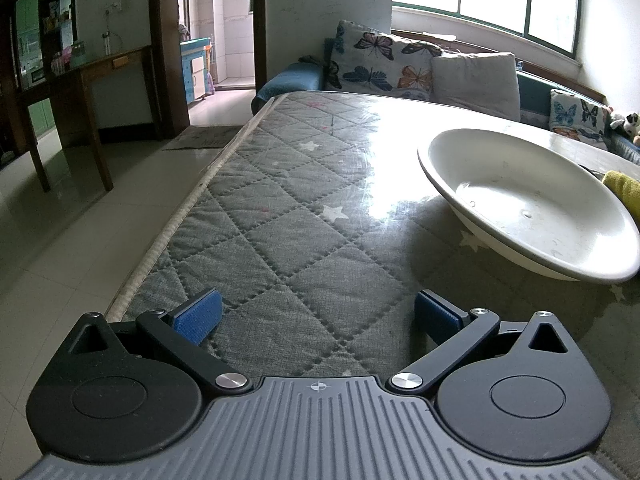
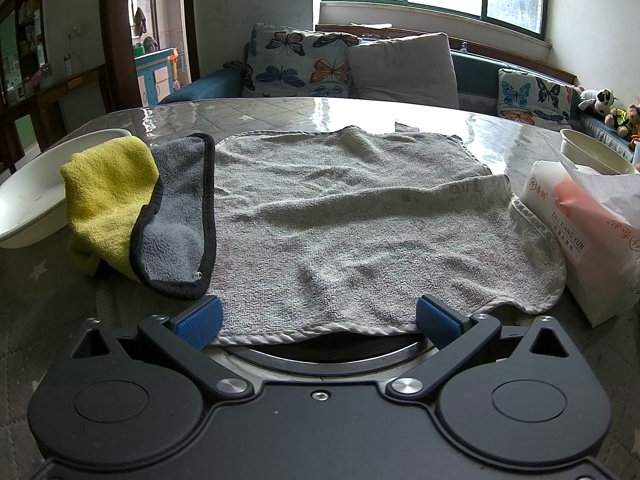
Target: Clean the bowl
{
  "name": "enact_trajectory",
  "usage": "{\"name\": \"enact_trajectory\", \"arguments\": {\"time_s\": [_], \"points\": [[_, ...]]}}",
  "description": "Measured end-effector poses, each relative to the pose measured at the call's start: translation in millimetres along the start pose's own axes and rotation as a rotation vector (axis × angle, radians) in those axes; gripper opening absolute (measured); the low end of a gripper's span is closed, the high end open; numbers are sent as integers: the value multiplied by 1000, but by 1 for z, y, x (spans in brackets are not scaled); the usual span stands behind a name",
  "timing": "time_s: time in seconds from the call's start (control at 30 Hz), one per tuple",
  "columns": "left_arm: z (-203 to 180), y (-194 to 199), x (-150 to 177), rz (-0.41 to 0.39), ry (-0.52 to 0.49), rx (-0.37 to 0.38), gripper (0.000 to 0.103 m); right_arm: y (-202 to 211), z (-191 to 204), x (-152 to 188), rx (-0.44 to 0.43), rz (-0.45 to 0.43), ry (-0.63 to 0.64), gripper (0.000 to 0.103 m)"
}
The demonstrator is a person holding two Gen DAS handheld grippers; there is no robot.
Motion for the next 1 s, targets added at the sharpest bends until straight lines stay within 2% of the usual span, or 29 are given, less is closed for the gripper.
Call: {"name": "enact_trajectory", "arguments": {"time_s": [1.0], "points": [[-2, 0, 0, 0, 0, 0, 103, 0, -1, 0, 0, 0, 0, 103]]}}
Point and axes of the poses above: each gripper's, at about its wrist camera, not at the fingertips, and y roughly against the way its jaws point, z to its left, x to its underside, the point moved 7 cm from there along -y, roughly the way its jaws point, and after that the axes turned 15 degrees about -z, right-handed, at the moved point
